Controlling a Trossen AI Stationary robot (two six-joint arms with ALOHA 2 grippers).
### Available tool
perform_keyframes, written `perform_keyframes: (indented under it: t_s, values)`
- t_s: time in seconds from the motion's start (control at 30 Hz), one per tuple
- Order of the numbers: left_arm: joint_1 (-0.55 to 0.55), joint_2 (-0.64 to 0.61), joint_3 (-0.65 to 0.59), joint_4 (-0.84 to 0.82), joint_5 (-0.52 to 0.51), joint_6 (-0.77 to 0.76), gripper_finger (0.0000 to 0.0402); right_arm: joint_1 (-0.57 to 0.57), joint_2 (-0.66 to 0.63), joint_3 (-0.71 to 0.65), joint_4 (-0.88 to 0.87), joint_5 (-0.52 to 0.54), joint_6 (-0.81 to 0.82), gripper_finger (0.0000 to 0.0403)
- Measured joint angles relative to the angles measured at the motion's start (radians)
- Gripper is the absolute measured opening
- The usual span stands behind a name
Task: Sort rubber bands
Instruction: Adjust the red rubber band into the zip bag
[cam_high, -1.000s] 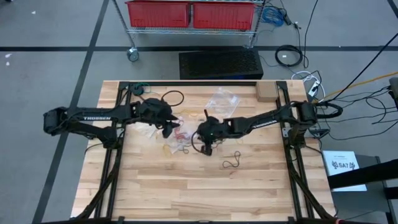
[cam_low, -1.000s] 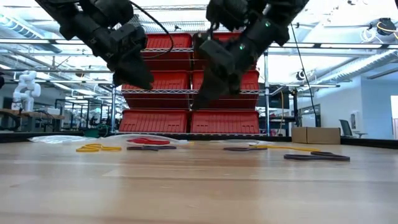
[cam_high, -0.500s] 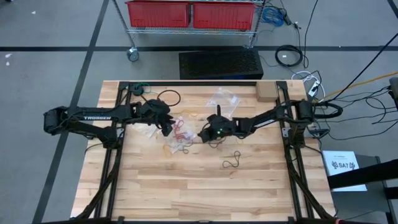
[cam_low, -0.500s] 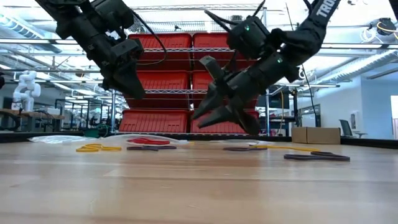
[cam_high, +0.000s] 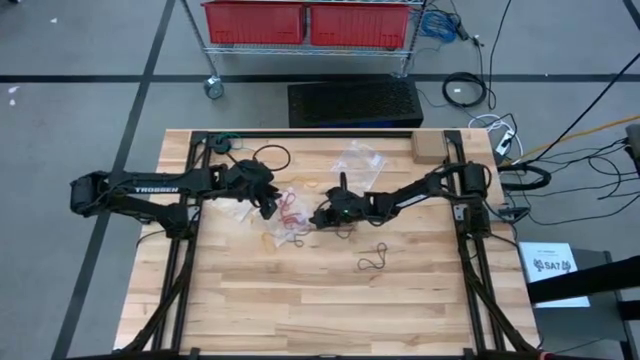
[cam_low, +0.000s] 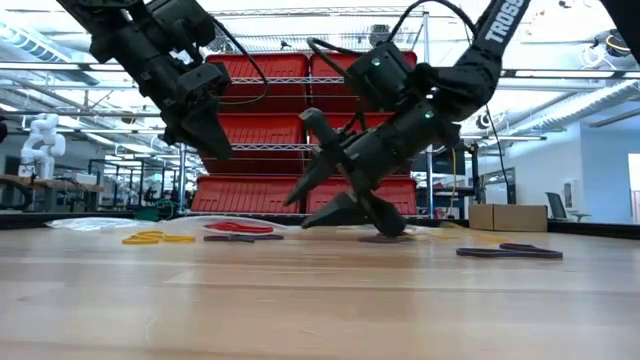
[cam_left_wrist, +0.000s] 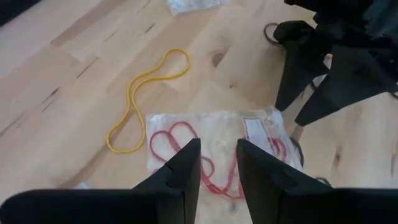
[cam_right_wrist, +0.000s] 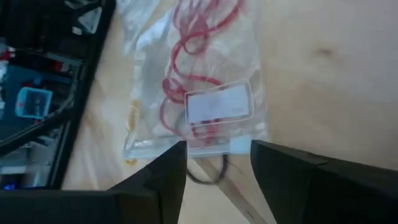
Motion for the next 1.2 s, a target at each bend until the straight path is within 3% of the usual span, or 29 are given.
perform_keyframes:
  t_s: [0.23,0.77,1.1,1.2]
  values:
    - [0.0,0.0,0.0,-0.005,0.0,0.001,0.0107,0.0,-0.003,0.025,-0.144,-0.001,0.004,0.0171]
    - [0.0,0.0,0.0,-0.002,0.0,0.002,0.0107,-0.012,0.014,0.027,-0.1,0.058,0.036,0.0156]
    - [0.0,0.0,0.0,-0.007,0.0,-0.001,0.0107,-0.004,0.147,0.211,-0.167,-0.043,-0.044,0.0142]
    - [0.0,0.0,0.0,-0.008,0.0,-0.001,0.0107,-0.002,0.15,0.228,-0.199,-0.046,-0.107,0.0121]
